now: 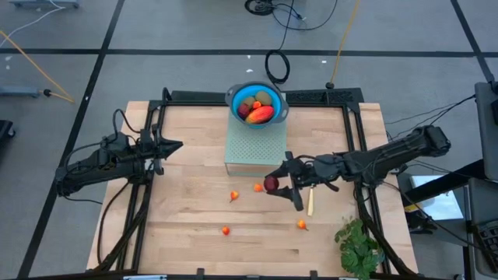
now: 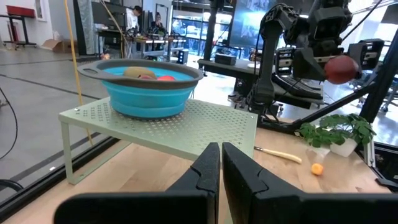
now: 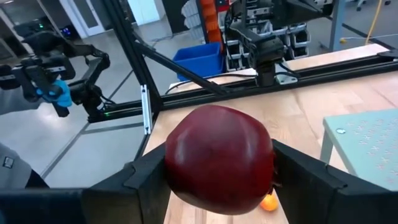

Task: Pick & Place Fruit
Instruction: Put the pomegranate into the blue strainer bowl on the shelf

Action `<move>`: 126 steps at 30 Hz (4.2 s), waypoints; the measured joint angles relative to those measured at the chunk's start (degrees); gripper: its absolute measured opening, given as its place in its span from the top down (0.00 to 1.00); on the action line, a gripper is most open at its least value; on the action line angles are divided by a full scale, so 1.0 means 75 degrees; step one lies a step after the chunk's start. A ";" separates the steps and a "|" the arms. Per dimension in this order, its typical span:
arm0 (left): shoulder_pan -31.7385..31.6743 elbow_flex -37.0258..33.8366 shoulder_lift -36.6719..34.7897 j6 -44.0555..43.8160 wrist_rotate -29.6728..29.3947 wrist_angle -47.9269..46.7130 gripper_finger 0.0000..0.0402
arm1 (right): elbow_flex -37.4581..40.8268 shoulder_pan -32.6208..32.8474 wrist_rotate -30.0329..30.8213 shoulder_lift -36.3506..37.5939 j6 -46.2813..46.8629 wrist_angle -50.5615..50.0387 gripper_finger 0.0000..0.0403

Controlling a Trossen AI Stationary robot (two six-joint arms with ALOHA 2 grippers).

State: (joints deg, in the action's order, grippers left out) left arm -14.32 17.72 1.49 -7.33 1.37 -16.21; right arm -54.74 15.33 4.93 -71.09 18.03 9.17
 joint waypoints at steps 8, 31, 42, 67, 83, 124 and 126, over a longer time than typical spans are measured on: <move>0.0001 0.0000 0.0001 -0.0041 0.0000 0.0011 0.96 | 0.0000 0.0000 0.0000 0.0014 -0.0013 -0.0001 0.43; 0.0000 0.0000 0.0001 -0.0050 0.0000 0.0027 0.96 | -0.0003 -0.0002 0.1848 0.0008 -0.0102 0.1533 0.42; 0.0000 0.0000 -0.0001 -0.0048 -0.0003 0.0026 0.96 | -0.0003 -0.0380 0.2590 0.0011 0.0711 0.2888 0.43; -0.0001 0.0000 -0.0002 -0.0050 -0.0003 0.0023 0.96 | -0.0005 -0.1445 0.2514 0.0009 0.5699 0.3194 0.42; 0.0001 0.0000 -0.0001 0.0087 -0.0003 0.0022 0.96 | -0.0003 -0.1437 0.0550 0.0011 0.1869 0.3144 0.42; -0.0001 -0.0003 0.0001 0.0154 -0.0006 0.0029 0.96 | -0.0003 -0.1960 -0.1856 0.0122 -0.1532 0.3597 0.43; 0.0000 -0.0003 0.0001 0.0152 -0.0006 0.0029 0.96 | -0.0003 -0.2221 -0.1514 0.0125 -0.1417 0.3507 0.43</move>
State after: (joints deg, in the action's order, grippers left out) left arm -14.32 17.69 1.49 -6.20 1.32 -15.99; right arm -54.76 -1.33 -6.43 -70.15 7.40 35.48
